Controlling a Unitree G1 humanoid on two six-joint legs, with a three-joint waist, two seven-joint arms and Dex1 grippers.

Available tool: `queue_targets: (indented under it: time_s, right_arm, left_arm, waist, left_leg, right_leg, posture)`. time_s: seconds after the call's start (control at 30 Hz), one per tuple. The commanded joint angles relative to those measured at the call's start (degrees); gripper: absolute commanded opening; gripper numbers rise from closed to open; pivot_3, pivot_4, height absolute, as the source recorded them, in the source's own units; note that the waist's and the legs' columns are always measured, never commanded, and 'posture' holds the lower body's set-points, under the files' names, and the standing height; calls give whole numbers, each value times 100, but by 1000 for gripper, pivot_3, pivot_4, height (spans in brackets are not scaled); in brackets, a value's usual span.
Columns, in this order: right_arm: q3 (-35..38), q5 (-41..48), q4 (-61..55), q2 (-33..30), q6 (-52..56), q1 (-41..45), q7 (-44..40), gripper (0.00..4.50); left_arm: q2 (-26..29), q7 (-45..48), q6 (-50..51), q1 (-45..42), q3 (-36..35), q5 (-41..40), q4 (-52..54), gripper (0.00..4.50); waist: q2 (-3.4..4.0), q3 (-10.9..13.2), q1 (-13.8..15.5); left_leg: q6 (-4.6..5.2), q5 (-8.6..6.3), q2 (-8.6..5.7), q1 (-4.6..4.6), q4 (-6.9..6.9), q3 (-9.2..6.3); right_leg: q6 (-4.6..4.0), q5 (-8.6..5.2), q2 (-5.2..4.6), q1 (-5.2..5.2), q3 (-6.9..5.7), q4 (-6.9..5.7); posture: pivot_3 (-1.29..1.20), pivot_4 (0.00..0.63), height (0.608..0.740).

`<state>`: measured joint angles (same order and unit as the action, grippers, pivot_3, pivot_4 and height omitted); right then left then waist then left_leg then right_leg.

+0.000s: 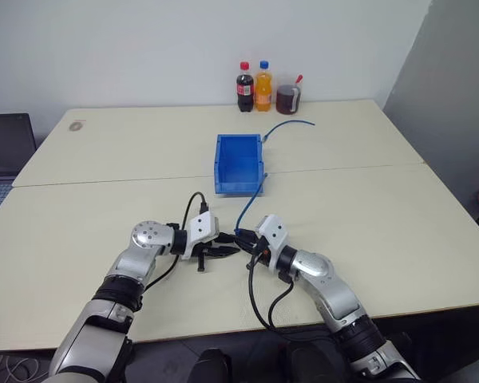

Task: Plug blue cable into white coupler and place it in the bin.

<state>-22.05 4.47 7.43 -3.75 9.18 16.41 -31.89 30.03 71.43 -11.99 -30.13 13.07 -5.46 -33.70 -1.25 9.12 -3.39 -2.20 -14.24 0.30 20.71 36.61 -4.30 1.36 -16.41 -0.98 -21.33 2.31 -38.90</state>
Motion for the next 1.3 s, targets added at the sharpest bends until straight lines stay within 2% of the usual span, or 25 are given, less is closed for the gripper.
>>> queue_targets:
  time_s: [0.03,0.07,0.2,0.33,0.43,0.5,0.57,0.67,0.83,0.9,1.0,1.13,1.17,1.2,1.3]
  right_arm:
    - [-65,-252,677,-111,522,-205,135,269]
    - [-25,-225,658,-103,513,-190,147,269]
    - [186,1,192,-125,729,-129,129,269]
    - [765,670,-1158,-204,2003,228,220,269]
    - [1496,1500,-1839,-161,3435,1195,396,269]
    - [1929,1910,-1742,-170,4130,1986,478,269]
    - [2328,2174,-1074,-170,4500,2945,477,269]
    - [2637,2204,408,-213,4504,4106,386,269]
    - [2668,1789,3373,-302,3518,5561,68,269]
    - [2686,1576,4494,-288,3046,6066,80,962]
    - [2855,1413,5639,-247,2395,6619,238,1665]
    - [2972,1232,6256,-236,1840,7017,322,2650]
    - [3015,1221,6329,-244,1760,7083,320,2765]
    - [3050,1187,6382,-264,1675,7138,330,3117]
    - [3114,1077,6441,-381,1459,7221,417,3749]
  left_arm:
    - [126,-125,52,74,1,218,-101,1474]
    - [138,-78,132,79,-3,186,-74,1572]
    - [180,-262,393,114,-248,-20,277,2432]
    - [574,-432,1279,579,-775,-487,1612,3101]
    - [776,-901,1972,1130,-1305,-815,2797,3749]
    - [762,-1323,2341,1448,-1590,-944,3457,4167]
    - [665,-1829,2834,1810,-1904,-1123,4204,4446]
    - [426,-2530,3463,2252,-2230,-1374,5162,4446]
    - [-174,-3604,4082,2595,-2322,-1479,6131,4446]
    - [-373,-3893,4225,2702,-2274,-1471,6339,4500]
    - [-541,-4130,4333,2824,-2186,-1476,6531,4500]
    - [-584,-4249,4351,2883,-2160,-1488,6585,4500]
    - [-573,-4256,4339,2887,-2176,-1498,6566,4500]
    - [-567,-4271,4342,2879,-2190,-1517,6537,4500]
    - [-567,-4389,4467,2727,-2173,-1542,6505,4500]
  waist:
    - [5,-6,4]
    - [6,-6,9]
    - [5,-8,10]
    - [5,11,9]
    - [16,39,28]
    - [16,62,40]
    - [20,68,44]
    - [21,69,3]
    - [12,80,62]
    - [-2,98,70]
    - [-4,109,56]
    - [-6,114,50]
    - [-5,115,50]
    - [-5,115,50]
    - [-5,116,48]
  left_leg:
    - [0,0,2,-1,-2,0]
    - [0,0,2,-1,-5,0]
    - [0,0,1,2,-14,4]
    - [-1,0,3,22,-36,5]
    - [-3,1,10,67,-49,5]
    - [-24,13,10,126,-47,-3]
    - [-28,15,7,180,-46,-1]
    - [-28,15,9,201,-50,3]
    - [-27,13,7,209,-58,8]
    - [-27,13,-7,212,-57,19]
    - [-28,14,-11,214,-53,27]
    - [-28,14,-6,215,-55,34]
    - [-28,14,-3,215,-55,35]
    - [-28,14,-3,215,-55,36]
    - [-28,14,-2,213,-53,40]
  right_leg:
    - [0,0,2,0,0,0]
    - [0,0,3,0,0,0]
    - [5,3,6,-2,2,1]
    - [18,10,6,-29,4,1]
    - [13,10,6,-80,4,-4]
    - [4,16,4,-133,-8,-7]
    - [-24,34,0,-189,-8,-13]
    - [-36,48,1,-210,-14,-8]
    - [-45,42,-1,-209,-19,10]
    - [-45,42,-7,-209,-15,8]
    - [-42,44,-9,-212,-8,6]
    - [-42,43,-8,-213,-10,8]
    - [-43,43,-7,-213,-11,7]
    - [-43,43,-6,-213,-12,6]
    - [-43,43,-5,-213,-12,2]
  posture:
    - [0,150,740]
    - [0,150,740]
    - [0,150,740]
    - [0,150,740]
    - [0,150,740]
    - [0,150,740]
    - [0,150,740]
    - [0,150,740]
    - [0,150,740]
    - [0,150,740]
    - [0,150,740]
    - [0,150,740]
    - [0,150,740]
    - [0,150,740]
    - [0,150,740]
